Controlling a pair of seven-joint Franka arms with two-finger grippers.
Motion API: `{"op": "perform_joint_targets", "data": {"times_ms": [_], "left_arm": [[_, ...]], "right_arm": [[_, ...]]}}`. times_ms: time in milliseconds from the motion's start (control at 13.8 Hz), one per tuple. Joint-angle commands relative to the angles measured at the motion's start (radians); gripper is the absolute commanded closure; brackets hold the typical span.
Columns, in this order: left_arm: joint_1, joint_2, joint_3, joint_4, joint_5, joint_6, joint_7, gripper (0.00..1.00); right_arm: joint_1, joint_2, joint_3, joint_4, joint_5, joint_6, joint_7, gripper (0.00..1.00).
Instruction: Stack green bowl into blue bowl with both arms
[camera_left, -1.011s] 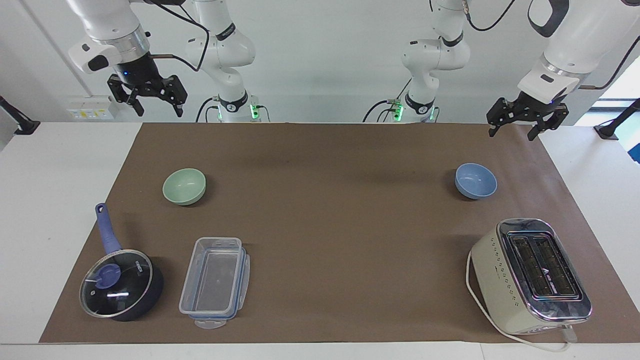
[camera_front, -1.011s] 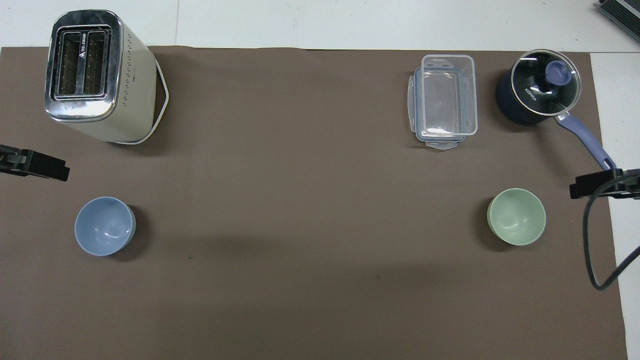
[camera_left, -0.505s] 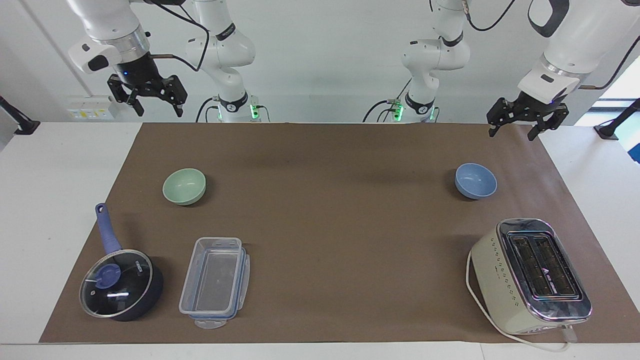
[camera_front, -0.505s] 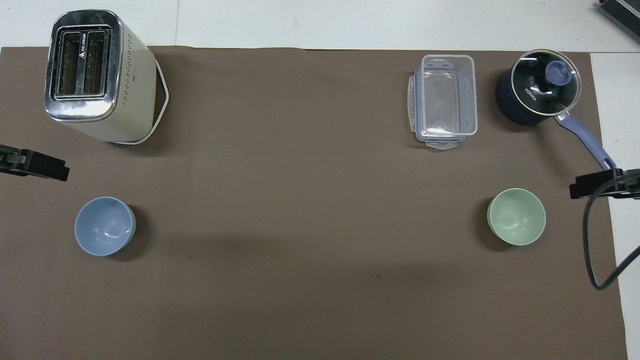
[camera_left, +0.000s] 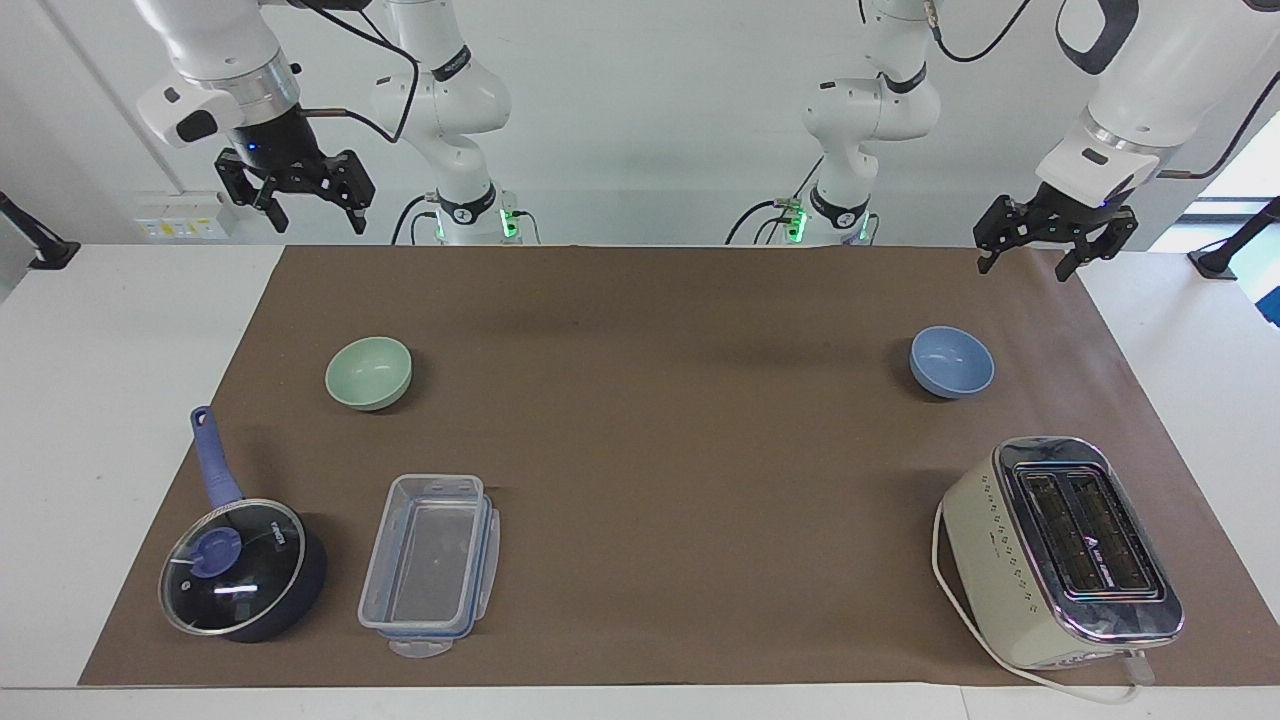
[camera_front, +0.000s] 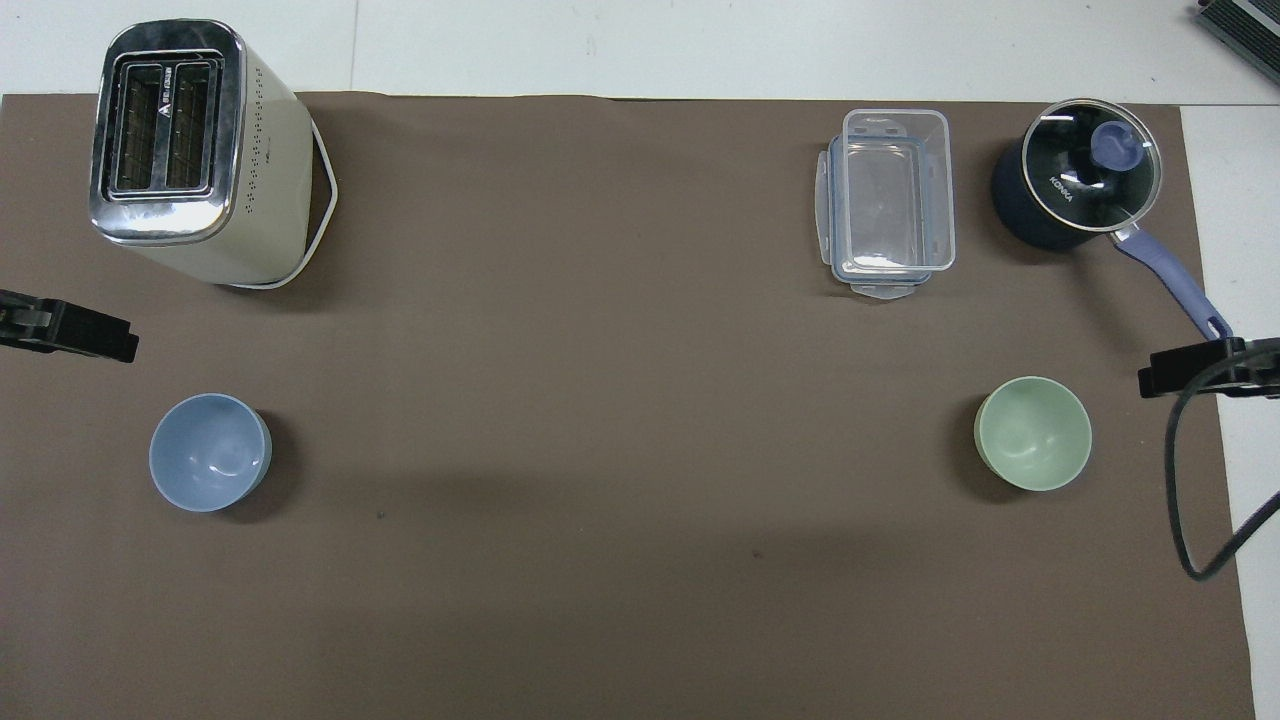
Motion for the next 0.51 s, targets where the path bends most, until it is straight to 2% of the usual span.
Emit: {"op": "perform_joint_targets", "data": {"times_ms": [0,289,433], "left_arm": [[0.012,-0.023,-0.004,-0.026,-0.01,0.007,0.009,0.0],[0.009,-0.023,-0.004,-0.028,-0.013,0.006,0.008,0.0],[0.015,-0.043,0.0,-0.075,-0.064,0.03,0.009,0.0]], "right_arm": [[-0.008,-0.003,0.003,0.0,0.009,-0.004,0.007,0.0],[-0.008,-0.003,0.005,0.0,0.009,-0.005,0.007,0.0],[-0.008,-0.003,0.003,0.0,0.009,-0.005,0.007,0.0]]}}
